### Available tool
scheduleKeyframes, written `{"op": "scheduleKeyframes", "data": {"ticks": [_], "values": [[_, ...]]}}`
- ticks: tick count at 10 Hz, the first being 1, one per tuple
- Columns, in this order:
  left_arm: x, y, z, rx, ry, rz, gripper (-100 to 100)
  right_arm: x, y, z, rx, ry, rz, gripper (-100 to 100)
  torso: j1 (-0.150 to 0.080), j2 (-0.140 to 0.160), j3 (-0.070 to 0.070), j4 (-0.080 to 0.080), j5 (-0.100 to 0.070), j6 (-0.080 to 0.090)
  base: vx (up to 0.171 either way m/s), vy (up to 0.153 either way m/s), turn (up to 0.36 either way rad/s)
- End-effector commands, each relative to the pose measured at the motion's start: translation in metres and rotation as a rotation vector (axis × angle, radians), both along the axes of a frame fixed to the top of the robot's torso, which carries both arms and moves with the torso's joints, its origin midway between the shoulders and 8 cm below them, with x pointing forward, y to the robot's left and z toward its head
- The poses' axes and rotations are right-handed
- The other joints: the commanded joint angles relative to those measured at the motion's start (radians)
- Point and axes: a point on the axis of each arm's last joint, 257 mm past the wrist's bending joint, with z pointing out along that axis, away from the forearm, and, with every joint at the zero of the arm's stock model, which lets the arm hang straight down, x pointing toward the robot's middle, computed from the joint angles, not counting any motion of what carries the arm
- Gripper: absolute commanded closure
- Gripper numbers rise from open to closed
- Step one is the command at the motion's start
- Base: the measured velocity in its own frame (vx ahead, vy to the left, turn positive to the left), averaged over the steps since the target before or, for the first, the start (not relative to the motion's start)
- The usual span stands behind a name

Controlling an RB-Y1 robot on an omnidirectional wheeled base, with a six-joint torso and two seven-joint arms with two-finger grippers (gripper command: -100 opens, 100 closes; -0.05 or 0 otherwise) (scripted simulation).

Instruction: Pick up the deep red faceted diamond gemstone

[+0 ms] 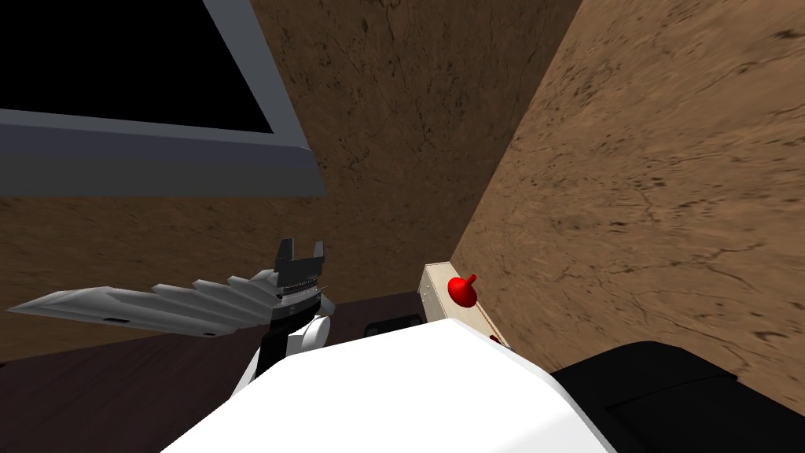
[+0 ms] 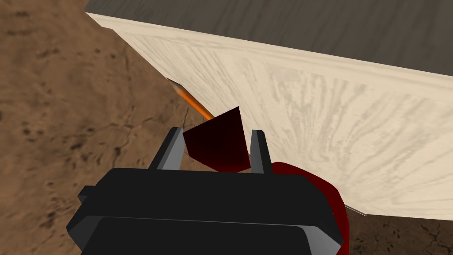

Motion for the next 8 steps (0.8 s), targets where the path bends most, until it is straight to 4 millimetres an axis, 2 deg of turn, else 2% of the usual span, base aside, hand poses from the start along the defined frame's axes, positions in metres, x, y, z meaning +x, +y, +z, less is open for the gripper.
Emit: {"op": "scheduleKeyframes", "data": {"ticks": [1, 2, 3, 4, 6, 7, 8], "values": [[0.000, 0.000, 0.000, 0.000, 0.000, 0.000, 0, 0.000, 0.000, 0.000, 0.000, 0.000, 0.000, 100, 0.000, 0.000, 0.000, 0.000, 0.000, 0.000, 0.000, 0.000, 0.000], [0.000, 0.000, 0.000, 0.000, 0.000, 0.000, 0, 0.000, 0.000, 0.000, 0.000, 0.000, 0.000, 0, 0.000, 0.000, 0.000, 0.000, 0.000, 0.000, 0.000, 0.000, 0.000], [0.000, 0.000, 0.000, 0.000, 0.000, 0.000, 0, -0.013, 0.004, 0.001, -0.001, 0.002, 0.015, 100, 0.000, 0.000, 0.000, 0.000, 0.000, 0.000, 0.079, -0.029, -0.162], [0.000, 0.000, 0.000, 0.000, 0.000, 0.000, 0, -0.021, 0.006, 0.003, -0.002, 0.003, 0.025, 100, -0.001, -0.003, -0.002, -0.001, 0.000, 0.002, 0.133, -0.044, -0.165], [0.000, 0.000, 0.000, 0.000, 0.000, 0.000, 0, -0.021, 0.006, 0.003, -0.002, 0.003, 0.025, 100, -0.001, -0.007, -0.004, -0.001, 0.000, 0.000, 0.077, -0.006, 0.002], [0.000, 0.000, 0.000, 0.000, 0.000, 0.000, 0, -0.036, 0.012, 0.005, -0.003, 0.004, 0.046, 100, 0.000, -0.005, -0.002, -0.001, 0.000, -0.001, 0.093, -0.002, -0.128], [0.000, 0.000, 0.000, 0.000, 0.000, 0.000, 0, -0.034, 0.012, 0.006, -0.004, 0.000, 0.048, 100, 0.000, -0.005, -0.003, -0.001, 0.000, 0.001, 0.092, -0.003, -0.103]]}}
